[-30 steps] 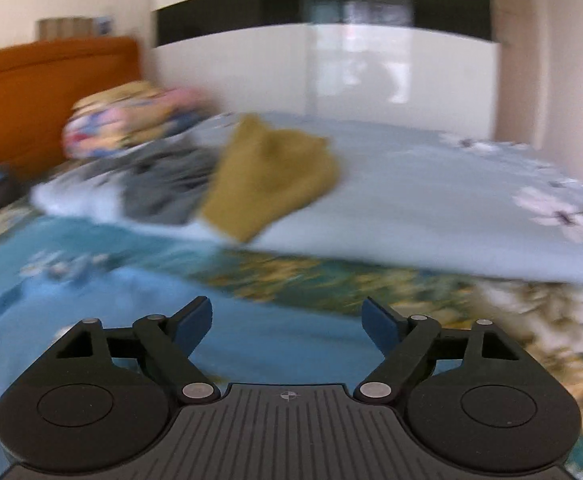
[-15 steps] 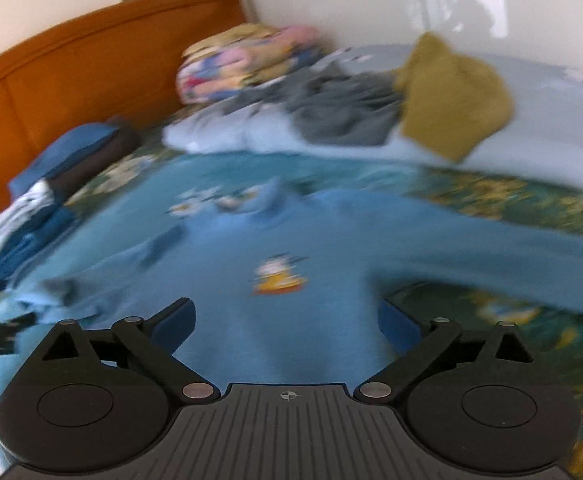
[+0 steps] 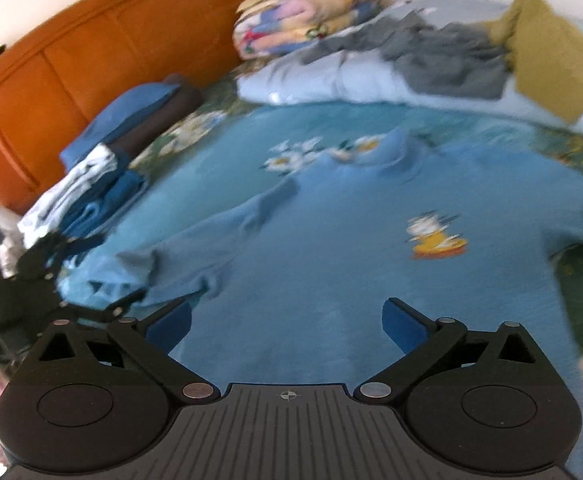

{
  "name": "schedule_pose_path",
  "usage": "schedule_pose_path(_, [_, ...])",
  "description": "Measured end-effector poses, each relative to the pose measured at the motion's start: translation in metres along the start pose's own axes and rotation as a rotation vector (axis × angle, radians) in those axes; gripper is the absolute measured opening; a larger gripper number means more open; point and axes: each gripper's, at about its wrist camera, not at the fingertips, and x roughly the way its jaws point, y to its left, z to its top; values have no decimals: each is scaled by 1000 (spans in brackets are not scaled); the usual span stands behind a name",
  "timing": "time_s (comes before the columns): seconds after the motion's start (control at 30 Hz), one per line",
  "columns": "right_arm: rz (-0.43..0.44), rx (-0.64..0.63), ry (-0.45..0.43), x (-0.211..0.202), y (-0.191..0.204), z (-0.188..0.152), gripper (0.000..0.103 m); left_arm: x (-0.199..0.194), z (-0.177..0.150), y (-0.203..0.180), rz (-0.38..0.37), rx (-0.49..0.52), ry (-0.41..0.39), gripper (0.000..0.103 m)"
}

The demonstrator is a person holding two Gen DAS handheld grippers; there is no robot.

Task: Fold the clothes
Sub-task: 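Move the left gripper to the other sleeve cuff and grasp it, then pull the held sleeve cuff outward with the left gripper to straighten it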

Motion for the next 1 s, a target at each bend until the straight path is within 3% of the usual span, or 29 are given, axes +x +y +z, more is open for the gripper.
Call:
schedule_pose_path(0.07, [5, 3, 8, 3, 1, -1, 102, 2, -1, 5, -55, 11, 1, 58])
schedule_pose_path(0.2, [15, 8, 24, 8, 4, -4, 102, 9, -3, 15, -136, -15, 11, 48])
schedule_pose_path(0.23, [18, 10, 28, 9, 5, -5, 102, 10, -3, 16, -150, -17, 14, 42])
schedule_pose_path(0.33, [25, 14, 39, 13, 6, -7, 102, 9, -4, 16, -179, -62, 9, 6])
schedule_pose_path(0.47, [35, 19, 55, 18, 9, -10, 102, 0, -9, 28, -118, -254, -17, 5])
schedule_pose_path(0.57, [37, 24, 57, 19, 10, -11, 102, -16, -18, 61, -26, -541, -62, 5])
schedule_pose_path(0.73, [33, 46, 53, 17, 6, -13, 102, -52, -64, 119, 150, -1061, -112, 4])
schedule_pose_path(0.83, [42, 67, 59, 19, 4, -14, 102, -55, -87, 129, 221, -1145, -57, 4])
schedule_pose_path(1.0, [49, 41, 65, 22, 10, -16, 102, -48, -128, 125, 210, -1278, 25, 4])
